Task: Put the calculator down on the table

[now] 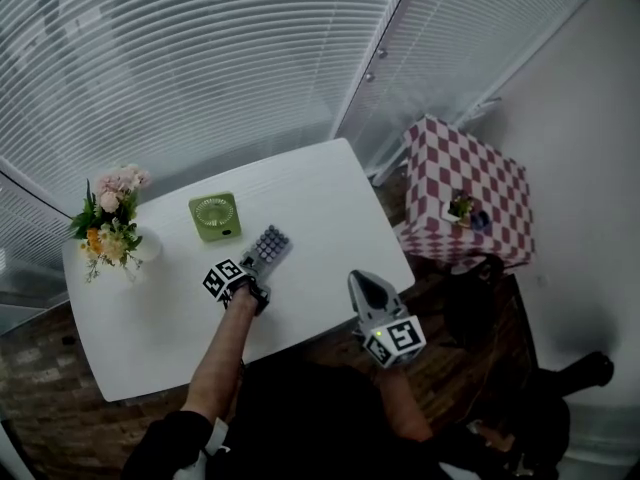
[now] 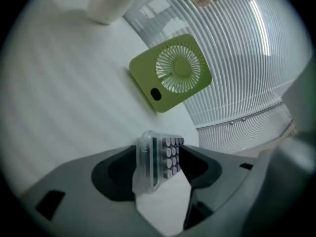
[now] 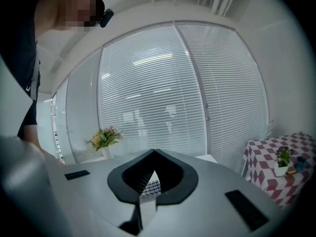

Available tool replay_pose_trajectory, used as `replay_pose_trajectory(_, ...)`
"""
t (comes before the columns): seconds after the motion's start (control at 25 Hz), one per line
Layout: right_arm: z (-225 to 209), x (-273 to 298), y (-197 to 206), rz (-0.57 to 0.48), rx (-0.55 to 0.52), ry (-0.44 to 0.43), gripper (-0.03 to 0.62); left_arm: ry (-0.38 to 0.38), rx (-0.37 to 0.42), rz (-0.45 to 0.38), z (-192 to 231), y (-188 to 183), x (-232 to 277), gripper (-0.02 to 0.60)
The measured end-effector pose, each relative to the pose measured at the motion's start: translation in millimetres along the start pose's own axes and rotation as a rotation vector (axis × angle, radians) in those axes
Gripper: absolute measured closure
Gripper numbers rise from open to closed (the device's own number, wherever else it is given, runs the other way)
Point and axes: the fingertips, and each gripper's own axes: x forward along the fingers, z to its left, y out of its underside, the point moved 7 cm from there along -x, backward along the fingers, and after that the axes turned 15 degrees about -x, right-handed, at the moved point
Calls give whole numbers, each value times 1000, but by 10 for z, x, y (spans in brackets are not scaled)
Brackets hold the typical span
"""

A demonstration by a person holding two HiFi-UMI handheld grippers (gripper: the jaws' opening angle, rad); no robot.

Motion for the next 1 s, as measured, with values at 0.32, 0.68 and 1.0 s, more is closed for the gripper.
replay_pose_trajectory(0.32, -9, -7, 16, -3, -2, -3, 588, 35, 10, -51, 31, -95, -306, 323)
replay_pose_trajectory(0.68, -4, -17, 6, -17, -6, -16, 588, 190, -7, -99, -121, -219, -738, 319)
replay_pose_trajectory(1.0, 2, -21, 20, -31, -4, -20, 588, 364, -34, -165, -410, -321, -1281, 319)
